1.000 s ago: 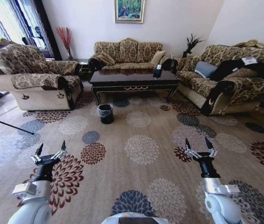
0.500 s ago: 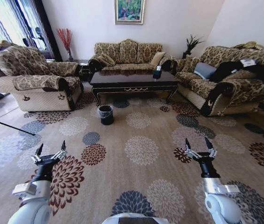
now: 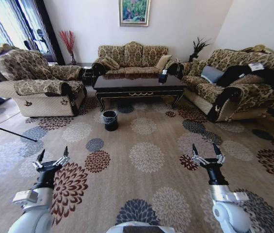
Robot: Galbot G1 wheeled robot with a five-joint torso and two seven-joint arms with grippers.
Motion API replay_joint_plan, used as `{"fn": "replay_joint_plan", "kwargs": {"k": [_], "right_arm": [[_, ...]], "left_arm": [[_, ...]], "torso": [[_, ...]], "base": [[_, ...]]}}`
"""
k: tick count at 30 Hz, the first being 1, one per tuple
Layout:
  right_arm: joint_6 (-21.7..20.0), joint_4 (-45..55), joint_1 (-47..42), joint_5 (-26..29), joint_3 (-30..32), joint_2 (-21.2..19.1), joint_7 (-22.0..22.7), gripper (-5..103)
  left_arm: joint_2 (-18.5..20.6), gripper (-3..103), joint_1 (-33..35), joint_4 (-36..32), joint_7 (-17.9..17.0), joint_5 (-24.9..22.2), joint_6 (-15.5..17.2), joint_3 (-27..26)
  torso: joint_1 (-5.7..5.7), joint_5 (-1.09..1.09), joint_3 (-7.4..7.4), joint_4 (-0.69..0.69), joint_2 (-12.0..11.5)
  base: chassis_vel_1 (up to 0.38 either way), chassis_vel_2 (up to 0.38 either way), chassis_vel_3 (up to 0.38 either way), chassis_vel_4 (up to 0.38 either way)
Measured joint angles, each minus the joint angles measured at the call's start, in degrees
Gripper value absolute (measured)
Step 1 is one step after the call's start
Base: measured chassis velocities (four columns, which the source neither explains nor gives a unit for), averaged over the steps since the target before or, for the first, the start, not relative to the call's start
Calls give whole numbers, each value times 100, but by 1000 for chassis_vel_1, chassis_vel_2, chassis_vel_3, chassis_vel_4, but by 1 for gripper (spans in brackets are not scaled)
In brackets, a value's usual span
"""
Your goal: Move to the front of the table and pick up the trash from the floor, then place it into the trash bin.
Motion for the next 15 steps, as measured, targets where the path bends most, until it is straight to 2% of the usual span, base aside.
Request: {"fn": "replay_joint_plan", "kwargs": {"k": [15], "right_arm": [[0,0,0,0,0,0,0,100]], "left_arm": [[0,100,0,0,0,0,-1,0]], "torso": [[152,0,227,0,377]], "base": [[0,0,0,0]]}}
